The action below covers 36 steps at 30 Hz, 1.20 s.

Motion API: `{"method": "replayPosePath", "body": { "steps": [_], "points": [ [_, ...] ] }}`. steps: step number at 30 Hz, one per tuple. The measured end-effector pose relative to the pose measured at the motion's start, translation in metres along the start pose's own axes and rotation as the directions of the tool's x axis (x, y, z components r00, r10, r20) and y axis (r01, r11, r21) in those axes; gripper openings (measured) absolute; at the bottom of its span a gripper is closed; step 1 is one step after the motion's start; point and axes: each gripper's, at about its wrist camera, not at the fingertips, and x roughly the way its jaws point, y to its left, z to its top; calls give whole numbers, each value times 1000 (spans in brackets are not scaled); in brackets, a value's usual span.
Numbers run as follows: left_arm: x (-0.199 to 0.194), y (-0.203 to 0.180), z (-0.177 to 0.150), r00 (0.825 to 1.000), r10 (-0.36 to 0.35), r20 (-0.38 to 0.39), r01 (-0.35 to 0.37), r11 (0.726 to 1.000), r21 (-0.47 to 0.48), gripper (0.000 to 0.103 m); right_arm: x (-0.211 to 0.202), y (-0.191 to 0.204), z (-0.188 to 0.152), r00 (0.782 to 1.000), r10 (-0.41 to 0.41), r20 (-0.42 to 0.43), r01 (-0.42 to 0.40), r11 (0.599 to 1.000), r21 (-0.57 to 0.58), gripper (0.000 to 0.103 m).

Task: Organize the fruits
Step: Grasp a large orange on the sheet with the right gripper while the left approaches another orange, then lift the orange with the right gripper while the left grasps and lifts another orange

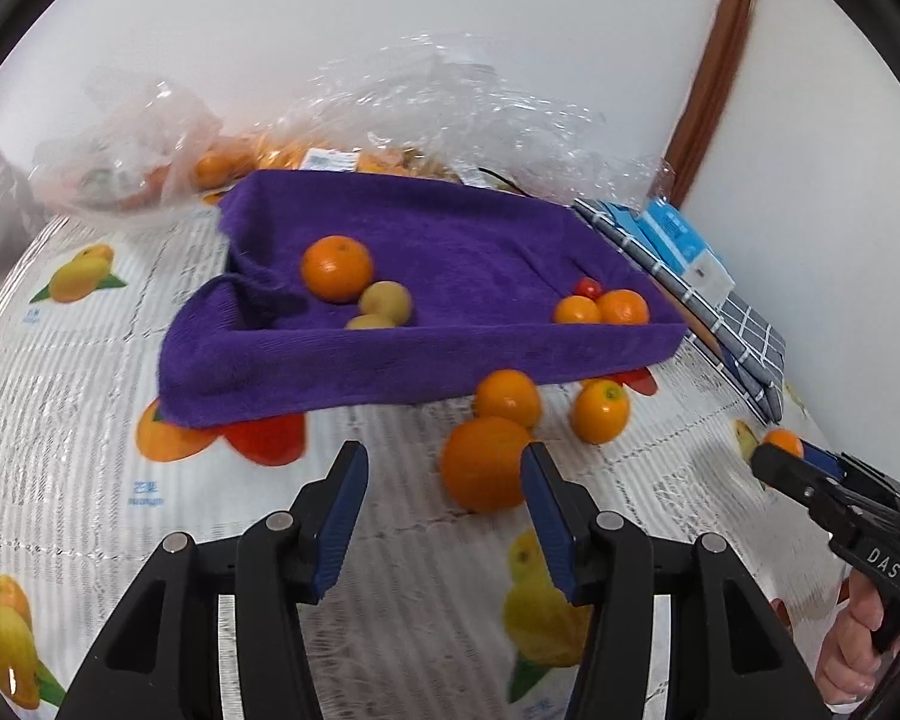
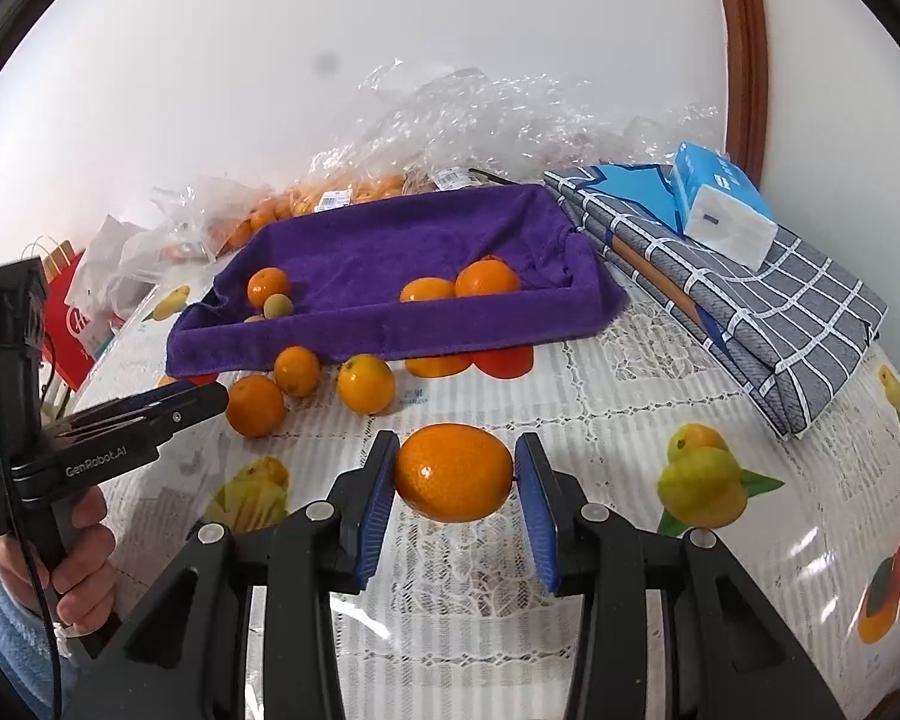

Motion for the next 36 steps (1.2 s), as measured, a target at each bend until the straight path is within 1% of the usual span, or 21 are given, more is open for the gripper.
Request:
{"method": "replayPosePath", "body": {
  "steps": [4,6,7,8,9,11,13,19,24,28,30,33,36],
  "points": [
    [11,-9,3,999,-26,-39,26,1000,-9,51,5,-5,-5,1000,3,-15,-2,1000,12,40],
    [22,-16,2,998,35,-61,-34,999,14,51,6,-8,-9,1000,1,-26,-1,1000,23,40],
    [27,-16,1,996,43,-77,-42,999,13,51,6,-9,-11,1000,-1,-29,2,1000,25,40],
    [29,-15,1,995,40,-93,-40,999,3,48,4,-10,-13,1000,-6,-29,7,1000,26,40],
    [27,-12,1,997,25,-78,-25,1000,-9,39,3,-10,-14,1000,-10,-30,10,1000,25,40],
    [22,-5,0,998,-41,-56,39,998,-43,38,2,-11,-16,999,-16,-32,16,1000,23,40],
    [18,-1,-2,996,-74,-44,71,995,-64,38,2,-11,-16,999,-18,-31,19,1000,25,40],
    [5,-1,-3,997,-69,27,71,995,-77,38,1,-4,-8,999,-29,-21,29,999,26,40],
    [-6,0,0,994,-57,90,64,995,-77,38,-5,-5,0,999,-32,-8,32,998,48,40],
    [-15,1,2,991,-46,122,56,995,-79,38,-4,-6,8,1000,-11,-4,11,997,76,40],
    [-21,2,4,989,-40,146,52,996,-77,38,-3,-5,13,1000,-22,-1,22,997,70,40],
    [-29,3,8,988,-18,156,31,996,-81,38,-1,-3,22,1000,-30,0,30,998,59,40],
    [-36,12,16,988,-27,152,46,991,-122,38,-3,-1,34,999,-47,21,46,998,36,40]
  ]
}}
